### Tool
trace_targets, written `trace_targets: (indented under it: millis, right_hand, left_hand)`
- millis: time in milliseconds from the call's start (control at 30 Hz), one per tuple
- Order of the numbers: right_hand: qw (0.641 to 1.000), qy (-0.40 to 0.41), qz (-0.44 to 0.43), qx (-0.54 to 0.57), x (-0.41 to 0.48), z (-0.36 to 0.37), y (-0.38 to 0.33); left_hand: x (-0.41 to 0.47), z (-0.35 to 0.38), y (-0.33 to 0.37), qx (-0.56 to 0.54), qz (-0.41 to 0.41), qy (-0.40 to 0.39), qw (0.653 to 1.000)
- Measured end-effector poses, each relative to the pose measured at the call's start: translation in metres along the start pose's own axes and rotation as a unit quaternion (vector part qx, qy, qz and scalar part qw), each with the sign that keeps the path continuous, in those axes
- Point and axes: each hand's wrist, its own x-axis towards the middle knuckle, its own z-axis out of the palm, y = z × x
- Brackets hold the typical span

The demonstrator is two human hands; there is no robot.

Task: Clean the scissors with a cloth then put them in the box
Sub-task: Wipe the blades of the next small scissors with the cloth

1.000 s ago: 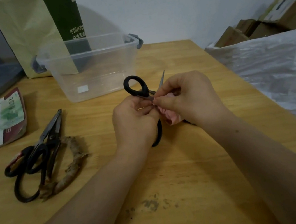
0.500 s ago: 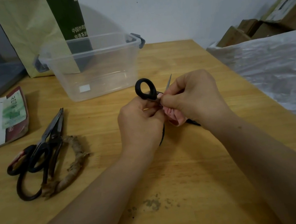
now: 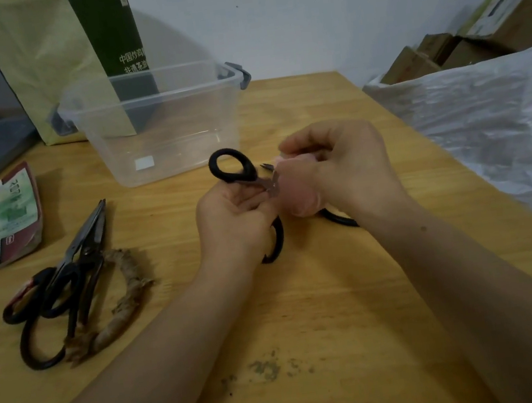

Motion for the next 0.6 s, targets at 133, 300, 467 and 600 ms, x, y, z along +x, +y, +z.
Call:
trace_targets:
  millis: [133,300,467,600]
  right_hand:
    - [0.997,-0.057,0.003,-0.056,-0.0021,0.0038,0.0023]
    - [0.989,-0.081,-0.025,-0.124,-0.0036,0.0062,-0.0001]
    - [0.973,-0.091,-0.101,-0.185,-0.0042,0.0073,-0.0021]
    - [0.961,-0.127,-0.132,-0.209,-0.0068,0.0096,-0.0040]
  left_hand:
    - [0.0000,0.0004,0.0006,-0.024,-0.030,-0.026,0.999]
    - [-0.0030,-0.0011,0.0029,0.013,-0.024,-0.032,0.999]
    - [-0.0029,-0.0014,0.0056,0.074,-0.019,-0.010,0.997]
    - [-0.0019,-0.0029,0.0053,0.075,-0.031,0.007,0.997]
